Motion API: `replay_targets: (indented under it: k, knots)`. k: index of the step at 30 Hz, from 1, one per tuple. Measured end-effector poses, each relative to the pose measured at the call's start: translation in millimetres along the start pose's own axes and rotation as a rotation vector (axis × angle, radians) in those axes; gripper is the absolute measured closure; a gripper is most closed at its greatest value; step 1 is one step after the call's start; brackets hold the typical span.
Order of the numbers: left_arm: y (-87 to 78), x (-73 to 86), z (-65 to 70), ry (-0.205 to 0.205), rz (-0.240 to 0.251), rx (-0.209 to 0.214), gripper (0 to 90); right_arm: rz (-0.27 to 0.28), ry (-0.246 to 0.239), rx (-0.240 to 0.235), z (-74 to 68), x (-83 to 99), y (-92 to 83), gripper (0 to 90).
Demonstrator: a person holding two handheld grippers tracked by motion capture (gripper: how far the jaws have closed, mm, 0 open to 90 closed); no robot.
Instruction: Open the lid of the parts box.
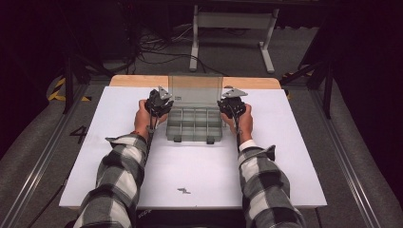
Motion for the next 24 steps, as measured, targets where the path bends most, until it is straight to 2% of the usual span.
replay_targets:
  k: [12,24]
  knots:
    - [1.0,-0.5,1.5,0.013,-0.003,-0.022,72.7,-0.009,0.011,-0.011,0.8,2.5,3.2,77.8]
    - [3.9,-0.3,3.6,0.019,-0.009,-0.040,71.5,-0.013,0.008,-0.001,2.7,3.5,4.7,74.1]
Point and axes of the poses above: each handheld gripper's, and its own axes: y roughly forward along the jaws, x roughly out of its underside, z roughly to its right, the point moved 1 cm from there along y, roughly forward along the jaws, and after that the axes turned 9 degrees about -x, right-handed, at the moved point
